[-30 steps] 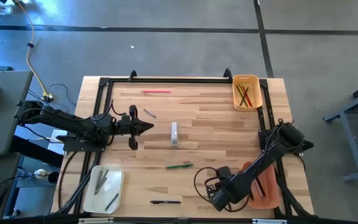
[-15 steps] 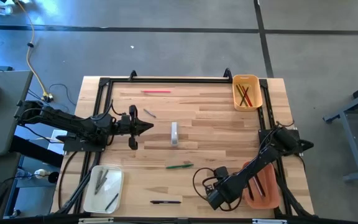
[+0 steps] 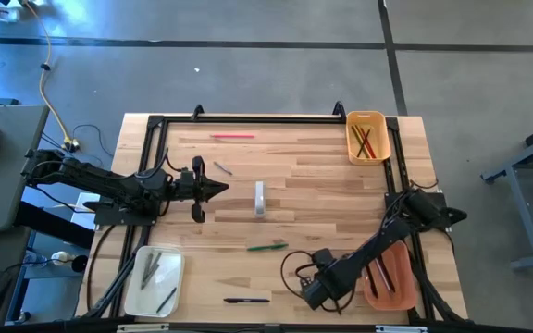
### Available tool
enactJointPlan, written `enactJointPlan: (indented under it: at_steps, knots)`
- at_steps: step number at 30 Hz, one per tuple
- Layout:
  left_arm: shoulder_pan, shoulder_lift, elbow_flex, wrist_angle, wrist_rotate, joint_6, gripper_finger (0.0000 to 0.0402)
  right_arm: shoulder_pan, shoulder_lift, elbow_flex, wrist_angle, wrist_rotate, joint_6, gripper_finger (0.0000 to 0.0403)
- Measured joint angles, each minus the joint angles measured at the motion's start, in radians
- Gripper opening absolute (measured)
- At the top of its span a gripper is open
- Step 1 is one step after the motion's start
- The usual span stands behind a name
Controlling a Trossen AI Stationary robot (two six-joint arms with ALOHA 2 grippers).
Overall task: Sort crayons/erasers/pens/pencils in bins
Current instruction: Put the black pen into the orange bin
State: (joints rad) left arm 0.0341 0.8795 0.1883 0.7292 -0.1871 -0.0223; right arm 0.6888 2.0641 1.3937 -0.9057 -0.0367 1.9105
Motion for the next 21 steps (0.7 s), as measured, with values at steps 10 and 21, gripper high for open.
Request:
enactJointPlan:
  at_steps: [10, 21]
  knots:
    - [0.000, 0.000, 0.000, 0.000, 0.001, 0.000, 0.0000, -0.028, -0.131, -0.002, -0.075, 0.016, -0.084, 0.0017]
    - [0.000, 0.000, 0.000, -0.007, 0.003, 0.000, 0.0000, 0.010, -0.417, -0.002, -0.405, 0.032, -0.038, 0.0015]
